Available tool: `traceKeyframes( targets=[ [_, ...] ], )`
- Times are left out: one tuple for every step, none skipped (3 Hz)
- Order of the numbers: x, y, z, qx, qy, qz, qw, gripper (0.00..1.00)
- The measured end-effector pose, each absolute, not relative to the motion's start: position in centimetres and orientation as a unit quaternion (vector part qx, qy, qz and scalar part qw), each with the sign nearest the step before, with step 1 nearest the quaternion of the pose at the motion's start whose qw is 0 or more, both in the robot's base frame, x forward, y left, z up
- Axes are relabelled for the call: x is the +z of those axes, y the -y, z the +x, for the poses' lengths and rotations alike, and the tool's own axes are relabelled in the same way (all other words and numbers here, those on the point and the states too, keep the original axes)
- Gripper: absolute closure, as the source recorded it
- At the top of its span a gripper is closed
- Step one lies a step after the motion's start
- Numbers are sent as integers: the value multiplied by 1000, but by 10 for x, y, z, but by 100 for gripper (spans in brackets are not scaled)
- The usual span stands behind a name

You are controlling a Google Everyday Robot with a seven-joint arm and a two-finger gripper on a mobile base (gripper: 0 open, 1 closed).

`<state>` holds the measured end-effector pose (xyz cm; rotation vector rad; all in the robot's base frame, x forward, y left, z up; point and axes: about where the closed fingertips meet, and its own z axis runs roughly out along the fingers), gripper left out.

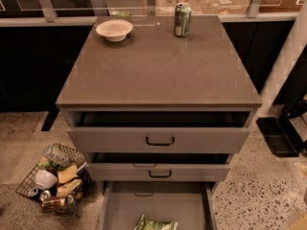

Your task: Pick green jalapeno chip bag from bottom drawer and place on counter

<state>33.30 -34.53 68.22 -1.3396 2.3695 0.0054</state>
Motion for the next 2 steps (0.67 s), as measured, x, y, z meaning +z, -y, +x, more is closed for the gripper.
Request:
traceKeyframes(
  targets=[
    [639, 322, 325, 29, -844, -491, 211, 0],
    [594, 296, 323, 68, -840, -501, 198, 0]
  ],
)
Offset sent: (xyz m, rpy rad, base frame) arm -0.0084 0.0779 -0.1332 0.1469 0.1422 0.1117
